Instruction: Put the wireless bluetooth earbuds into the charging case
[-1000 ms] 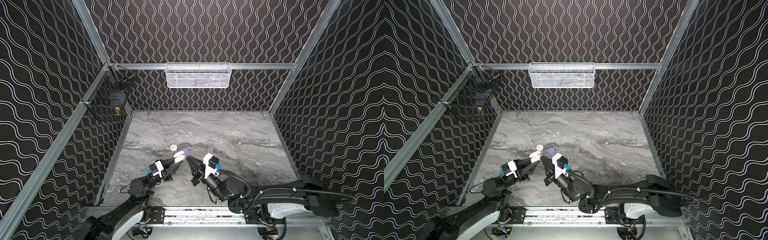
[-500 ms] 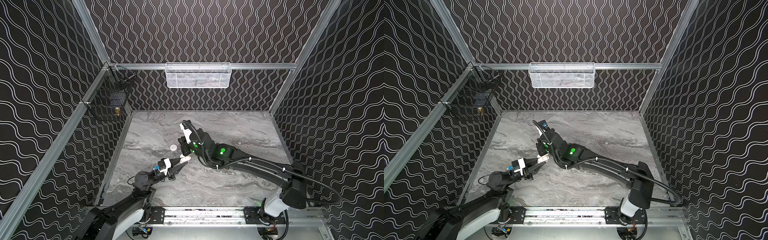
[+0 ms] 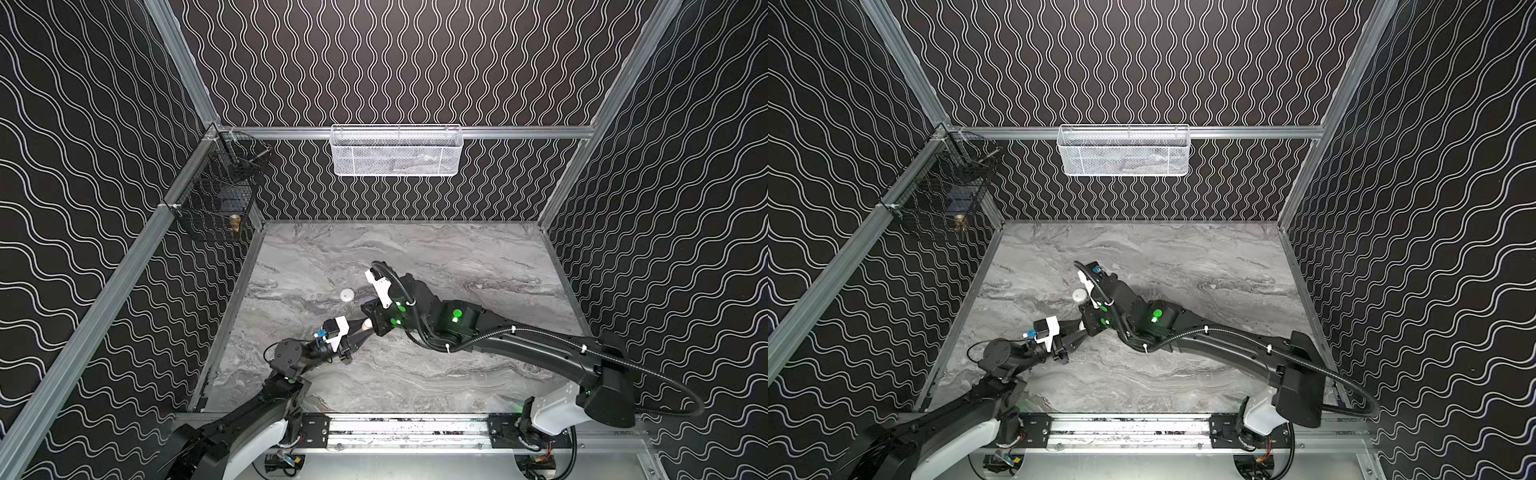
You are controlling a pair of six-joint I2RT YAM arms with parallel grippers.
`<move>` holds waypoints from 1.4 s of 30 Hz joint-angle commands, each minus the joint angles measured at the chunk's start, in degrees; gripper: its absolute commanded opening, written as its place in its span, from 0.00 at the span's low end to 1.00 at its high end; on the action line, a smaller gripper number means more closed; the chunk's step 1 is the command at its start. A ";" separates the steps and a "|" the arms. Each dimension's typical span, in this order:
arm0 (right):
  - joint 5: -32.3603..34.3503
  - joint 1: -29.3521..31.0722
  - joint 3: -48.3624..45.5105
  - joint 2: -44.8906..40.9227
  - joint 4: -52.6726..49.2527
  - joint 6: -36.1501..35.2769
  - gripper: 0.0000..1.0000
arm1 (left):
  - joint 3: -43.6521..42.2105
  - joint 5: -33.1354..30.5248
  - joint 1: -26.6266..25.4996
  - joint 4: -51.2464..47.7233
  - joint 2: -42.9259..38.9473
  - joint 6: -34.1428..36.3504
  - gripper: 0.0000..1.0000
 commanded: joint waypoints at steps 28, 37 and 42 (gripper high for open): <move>42.57 -46.84 -42.15 -11.44 43.57 -12.08 0.99 | 43.25 -4.19 -5.56 -46.57 51.07 -11.71 0.00; 37.67 -52.94 -52.83 3.69 80.85 -28.67 0.99 | 51.28 -1.20 -5.79 -55.02 62.62 -11.59 0.00; 23.49 -58.92 -50.00 3.19 68.76 -22.55 1.00 | 52.11 -4.08 -5.78 -59.57 61.61 -9.33 0.13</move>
